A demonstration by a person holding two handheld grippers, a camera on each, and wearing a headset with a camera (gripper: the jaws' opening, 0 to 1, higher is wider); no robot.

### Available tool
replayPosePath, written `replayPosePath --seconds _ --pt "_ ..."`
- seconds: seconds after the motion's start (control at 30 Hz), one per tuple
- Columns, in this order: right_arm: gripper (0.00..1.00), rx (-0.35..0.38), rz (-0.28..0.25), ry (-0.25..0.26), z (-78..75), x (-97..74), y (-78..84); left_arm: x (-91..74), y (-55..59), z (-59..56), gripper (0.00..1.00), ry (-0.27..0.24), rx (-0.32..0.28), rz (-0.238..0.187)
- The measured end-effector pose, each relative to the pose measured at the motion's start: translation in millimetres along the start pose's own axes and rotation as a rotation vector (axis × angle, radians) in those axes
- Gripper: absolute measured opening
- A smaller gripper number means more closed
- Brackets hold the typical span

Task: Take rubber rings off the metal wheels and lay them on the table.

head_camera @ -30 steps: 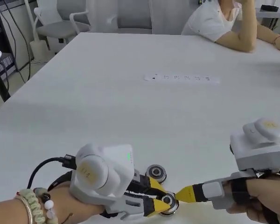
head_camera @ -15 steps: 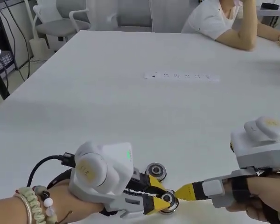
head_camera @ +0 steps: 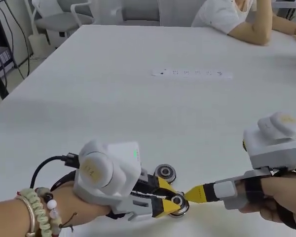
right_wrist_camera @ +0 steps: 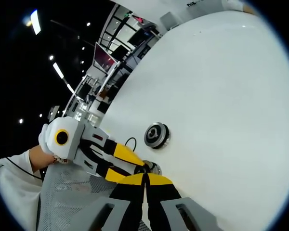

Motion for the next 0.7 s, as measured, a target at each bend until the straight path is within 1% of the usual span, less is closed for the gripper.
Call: replayPosePath --seconds 0.4,0.7 --pt "0.00 -0.004 0.000 -0.007 2.5 -0.3 0.8 -0.1 -0.5 1.0 0.07 0.003 0.004 0.001" --pt "0.00 -0.009 -0.008 -0.005 3.5 0.0 -0.7 -0.1 -0.6 2.5 0.07 0.001 0.006 0.010"
Point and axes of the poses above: the centre of the closed fingertips' face, and the gripper's own axes: x roughly forward along the fingers, z roughly to its left, y roughly out of its underside, the point moved 6 cm from there along -x, roughly backward along the fingers, and after that the axes turned 13 degrees about x, right-handed, at the moved point
